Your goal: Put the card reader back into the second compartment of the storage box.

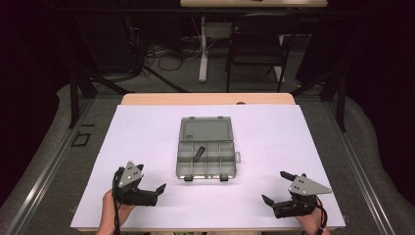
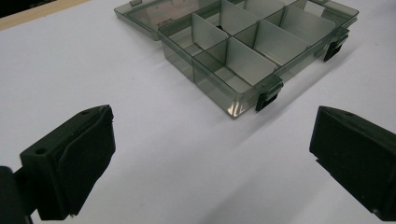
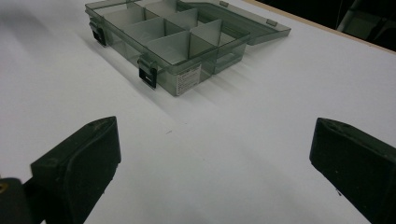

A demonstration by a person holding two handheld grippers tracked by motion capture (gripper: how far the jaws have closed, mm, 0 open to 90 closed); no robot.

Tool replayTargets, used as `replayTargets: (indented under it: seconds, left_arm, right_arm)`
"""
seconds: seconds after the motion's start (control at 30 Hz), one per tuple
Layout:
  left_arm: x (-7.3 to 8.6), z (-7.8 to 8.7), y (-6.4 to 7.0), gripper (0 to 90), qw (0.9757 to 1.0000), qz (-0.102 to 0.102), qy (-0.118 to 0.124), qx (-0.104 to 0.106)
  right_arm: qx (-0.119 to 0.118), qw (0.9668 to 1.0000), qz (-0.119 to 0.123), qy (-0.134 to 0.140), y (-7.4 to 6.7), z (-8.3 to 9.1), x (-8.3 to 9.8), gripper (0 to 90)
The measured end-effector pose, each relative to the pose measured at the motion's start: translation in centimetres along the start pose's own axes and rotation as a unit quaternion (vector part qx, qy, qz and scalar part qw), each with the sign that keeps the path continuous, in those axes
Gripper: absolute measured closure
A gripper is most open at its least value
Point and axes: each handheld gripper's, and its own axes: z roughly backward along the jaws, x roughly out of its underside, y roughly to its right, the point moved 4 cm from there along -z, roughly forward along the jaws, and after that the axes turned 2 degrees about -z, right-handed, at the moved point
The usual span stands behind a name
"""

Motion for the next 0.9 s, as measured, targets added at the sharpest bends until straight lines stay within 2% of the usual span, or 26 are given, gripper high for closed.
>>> replayTargets:
  seconds: [0.27, 0.5, 0.7, 0.9]
  left_arm:
    - [1.3, 0.1, -0.1, 0.3, 1.0000, 0.008, -0.005, 0.000]
    - [1.9, 0.1, 0.0, 0.3, 0.9999, 0.011, -0.001, -0.002]
    - [2.5, 0.1, 0.2, 0.3, 1.0000, 0.007, 0.002, -0.007]
    - [3.0, 0.1, 0.1, 0.2, 0.9998, 0.013, 0.009, -0.010]
  right_arm:
    - [0.000, 1.0000, 0.001, -0.002, 0.0, 0.0, 0.0, 1.5]
    - [0.004, 1.0000, 0.002, 0.001, 0.0, 0.2, -0.1, 1.5]
    - [0.004, 1.0000, 0.002, 0.002, -0.1, 0.2, -0.1, 1.6]
    - [0.003, 1.0000, 0.004, 0.001, 0.0, 0.2, 0.0, 1.6]
